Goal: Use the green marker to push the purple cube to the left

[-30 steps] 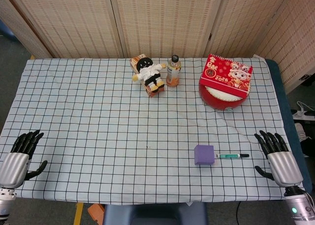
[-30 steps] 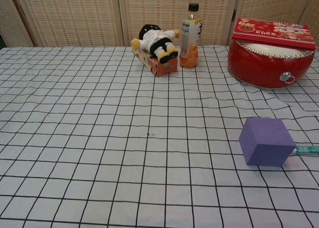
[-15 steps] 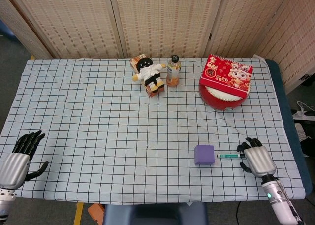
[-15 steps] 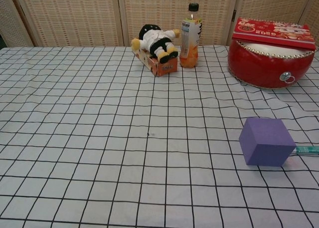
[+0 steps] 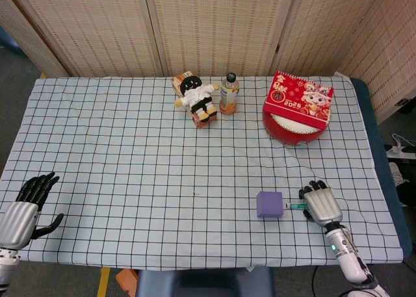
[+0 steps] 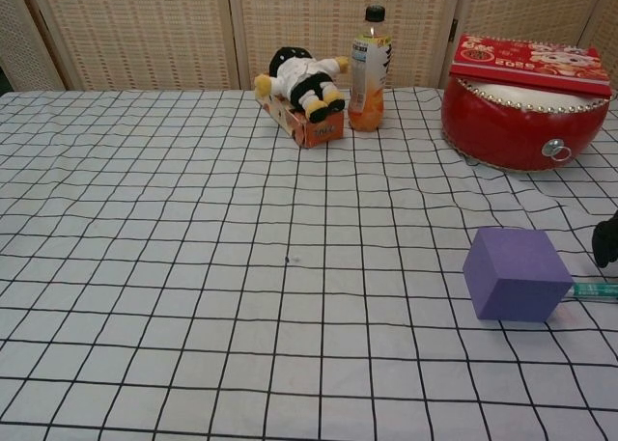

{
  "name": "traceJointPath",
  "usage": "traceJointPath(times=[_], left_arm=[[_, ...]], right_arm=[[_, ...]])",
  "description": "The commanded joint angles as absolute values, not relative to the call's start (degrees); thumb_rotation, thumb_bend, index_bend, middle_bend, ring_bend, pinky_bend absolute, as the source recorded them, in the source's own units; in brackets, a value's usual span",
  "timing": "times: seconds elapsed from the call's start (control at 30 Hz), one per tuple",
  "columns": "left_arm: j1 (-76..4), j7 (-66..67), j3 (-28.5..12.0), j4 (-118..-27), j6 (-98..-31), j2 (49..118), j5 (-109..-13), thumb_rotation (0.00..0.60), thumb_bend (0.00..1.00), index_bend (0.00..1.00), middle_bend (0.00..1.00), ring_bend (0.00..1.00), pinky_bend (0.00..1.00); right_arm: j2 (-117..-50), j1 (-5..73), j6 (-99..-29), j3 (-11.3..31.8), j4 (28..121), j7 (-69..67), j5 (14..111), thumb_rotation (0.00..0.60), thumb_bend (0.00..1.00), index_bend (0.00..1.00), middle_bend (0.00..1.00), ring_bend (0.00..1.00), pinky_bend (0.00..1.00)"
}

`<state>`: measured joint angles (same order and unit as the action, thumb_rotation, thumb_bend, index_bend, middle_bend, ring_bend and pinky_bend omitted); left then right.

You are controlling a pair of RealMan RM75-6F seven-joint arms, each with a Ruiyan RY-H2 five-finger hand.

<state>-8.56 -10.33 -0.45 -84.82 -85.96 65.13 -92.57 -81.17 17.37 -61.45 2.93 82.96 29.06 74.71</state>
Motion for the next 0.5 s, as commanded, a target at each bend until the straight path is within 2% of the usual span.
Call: traceJointPath(times=[0.03, 0.5], left_arm=[[-8.6, -10.5, -0.5, -84.8, -85.9, 65.1, -92.5, 0.6, 0.35, 0.0, 0.0, 0.0, 0.05], [-9.0, -11.2, -0.4, -84.7, -85.1, 64.9, -92.2, 0.6, 0.35, 0.0, 0.0, 0.0, 0.05]], right_arm=[[-82.1, 17.9, -61.0, 2.8, 82.2, 30.4, 73.5, 0.6, 0.2, 0.44, 0.39, 0.18, 0.2], [-83.8, 18.7, -60.9, 1.9, 81.3, 34.1, 70.8, 0.6, 0.23, 0.51, 0.44, 0.25, 0.23]])
